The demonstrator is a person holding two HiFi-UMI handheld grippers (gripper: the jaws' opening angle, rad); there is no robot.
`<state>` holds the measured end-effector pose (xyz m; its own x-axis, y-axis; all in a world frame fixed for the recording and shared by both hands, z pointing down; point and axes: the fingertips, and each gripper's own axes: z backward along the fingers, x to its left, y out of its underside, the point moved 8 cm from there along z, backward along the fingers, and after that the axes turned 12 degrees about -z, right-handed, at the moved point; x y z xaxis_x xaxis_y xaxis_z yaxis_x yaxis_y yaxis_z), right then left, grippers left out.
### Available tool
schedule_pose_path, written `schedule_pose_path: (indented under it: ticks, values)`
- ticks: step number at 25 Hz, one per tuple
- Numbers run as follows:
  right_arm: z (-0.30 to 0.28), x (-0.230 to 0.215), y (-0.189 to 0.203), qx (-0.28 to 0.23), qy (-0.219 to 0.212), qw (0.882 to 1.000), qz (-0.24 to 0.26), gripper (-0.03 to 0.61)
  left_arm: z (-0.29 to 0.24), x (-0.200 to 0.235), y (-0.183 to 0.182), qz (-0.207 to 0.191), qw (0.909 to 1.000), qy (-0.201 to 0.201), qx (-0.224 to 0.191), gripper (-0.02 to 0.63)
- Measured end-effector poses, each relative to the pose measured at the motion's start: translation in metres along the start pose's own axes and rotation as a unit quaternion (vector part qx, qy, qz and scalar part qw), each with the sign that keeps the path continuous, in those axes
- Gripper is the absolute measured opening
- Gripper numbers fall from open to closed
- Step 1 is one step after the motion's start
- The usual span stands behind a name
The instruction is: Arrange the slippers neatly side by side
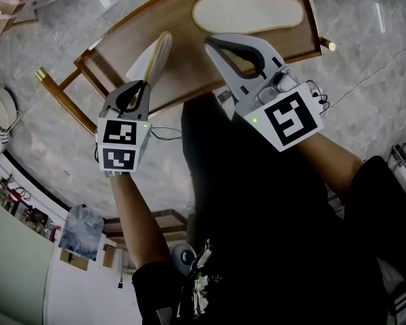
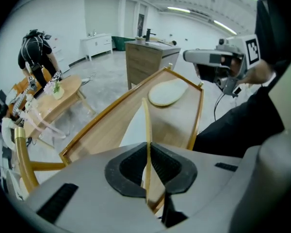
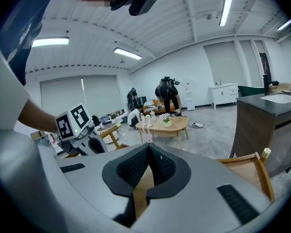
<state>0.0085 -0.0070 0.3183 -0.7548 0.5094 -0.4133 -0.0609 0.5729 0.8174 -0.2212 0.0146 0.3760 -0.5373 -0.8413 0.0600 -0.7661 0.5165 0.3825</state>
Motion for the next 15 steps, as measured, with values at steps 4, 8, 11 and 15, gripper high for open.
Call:
schedule_pose_path:
  ticks: [4,8,11,15]
  values:
    - [-0.003,0.003,0.002,0.008,-0.013,1.0,0.004,-0.002,0.007,0.004,0.002,0.043,0.9986,-0.028,-0.014,0.025]
    - [-0.004,0.003,0.004,0.014,-0.023,1.0,0.012,-0.002,0.017,0.004,0.006,0.128,0.9877,-0.072,-0.054,0.025]
    - [-0.006,0.006,0.003,0.013,-0.033,0.999,0.012,-0.002,0.024,0.004,0.014,0.185,0.9745,-0.102,-0.074,0.025]
    - [-0.007,0.008,0.003,0.019,-0.04,0.999,0.014,-0.002,0.033,0.005,0.023,0.232,0.9588,-0.14,-0.085,0.025]
